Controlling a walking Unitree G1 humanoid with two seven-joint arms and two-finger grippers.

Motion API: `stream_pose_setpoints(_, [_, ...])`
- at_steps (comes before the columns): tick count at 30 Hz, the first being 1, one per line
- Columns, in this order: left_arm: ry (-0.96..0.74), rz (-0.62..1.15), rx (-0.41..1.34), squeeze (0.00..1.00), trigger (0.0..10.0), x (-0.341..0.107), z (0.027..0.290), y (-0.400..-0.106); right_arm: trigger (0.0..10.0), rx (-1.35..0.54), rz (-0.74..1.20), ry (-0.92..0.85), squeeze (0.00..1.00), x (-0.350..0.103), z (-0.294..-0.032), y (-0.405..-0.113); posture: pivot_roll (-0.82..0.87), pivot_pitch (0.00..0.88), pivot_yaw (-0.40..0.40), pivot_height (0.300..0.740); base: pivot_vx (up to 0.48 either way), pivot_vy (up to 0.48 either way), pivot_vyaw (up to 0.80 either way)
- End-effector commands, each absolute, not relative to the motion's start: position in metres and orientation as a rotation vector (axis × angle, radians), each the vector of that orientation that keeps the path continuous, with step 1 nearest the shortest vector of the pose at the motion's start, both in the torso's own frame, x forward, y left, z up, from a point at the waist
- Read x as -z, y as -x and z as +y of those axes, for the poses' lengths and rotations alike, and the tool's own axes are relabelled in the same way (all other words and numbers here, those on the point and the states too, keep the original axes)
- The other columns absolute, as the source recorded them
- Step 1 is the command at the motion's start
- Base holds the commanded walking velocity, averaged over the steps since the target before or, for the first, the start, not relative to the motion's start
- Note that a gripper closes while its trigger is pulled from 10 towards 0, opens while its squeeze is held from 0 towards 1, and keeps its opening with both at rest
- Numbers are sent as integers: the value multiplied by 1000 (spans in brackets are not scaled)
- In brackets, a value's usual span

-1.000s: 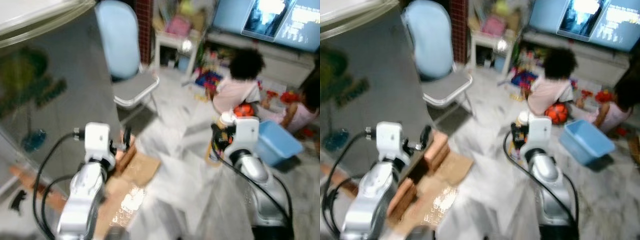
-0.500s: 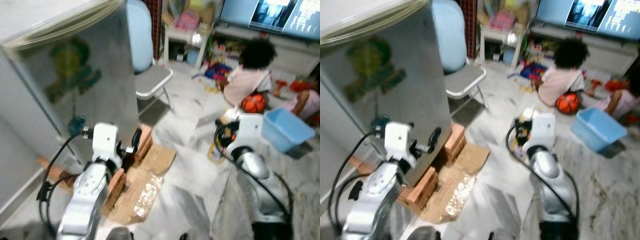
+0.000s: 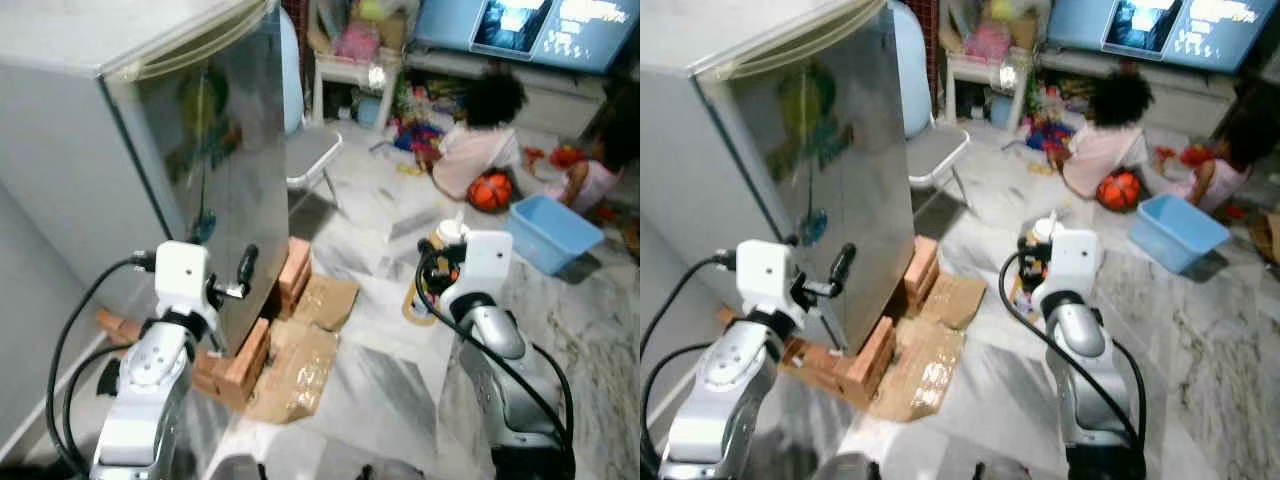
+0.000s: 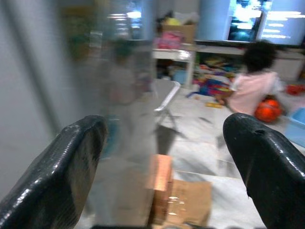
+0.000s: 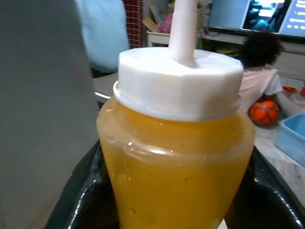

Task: Restocking fridge

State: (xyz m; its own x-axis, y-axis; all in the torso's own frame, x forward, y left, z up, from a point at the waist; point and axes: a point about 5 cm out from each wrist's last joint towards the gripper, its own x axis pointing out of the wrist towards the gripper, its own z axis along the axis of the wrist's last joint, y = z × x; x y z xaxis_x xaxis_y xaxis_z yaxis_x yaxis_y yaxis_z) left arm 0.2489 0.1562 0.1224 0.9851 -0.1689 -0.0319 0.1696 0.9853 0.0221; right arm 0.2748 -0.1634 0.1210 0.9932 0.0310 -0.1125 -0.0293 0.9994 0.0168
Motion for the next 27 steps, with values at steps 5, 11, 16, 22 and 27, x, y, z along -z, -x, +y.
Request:
stream_pose_setpoints(5, [-25, 8, 153, 0, 10000, -126, 155, -253, 10000, -11, 78, -1, 0, -128, -167, -276, 61, 16, -15, 740, 0, 445, -584])
stream_pose_setpoints(11, [-21, -6, 165, 0, 10000, -127, 153, -254, 10000, -10, 78, 5, 0, -128, -167, -274, 56, 11, -17, 740, 0, 480, 0])
stream_pose_setpoints(16, [-22, 11, 149, 0, 10000, -124, 151, -252, 10000, 0, 82, 9, 0, -127, -169, -273, 49, 4, -25, 740, 0, 275, 0])
stream_pose_setpoints(22, [9, 23, 233, 0, 10000, -122, 145, -252, 10000, 5, 87, 18, 0, -125, -169, -273, 50, 1, -26, 740, 0, 0, 0])
stream_pose_setpoints(27, [-5, 12, 293, 0, 10000, -124, 141, -258, 10000, 40, 88, 15, 0, -127, -172, -272, 48, 10, -24, 740, 0, 0, 0])
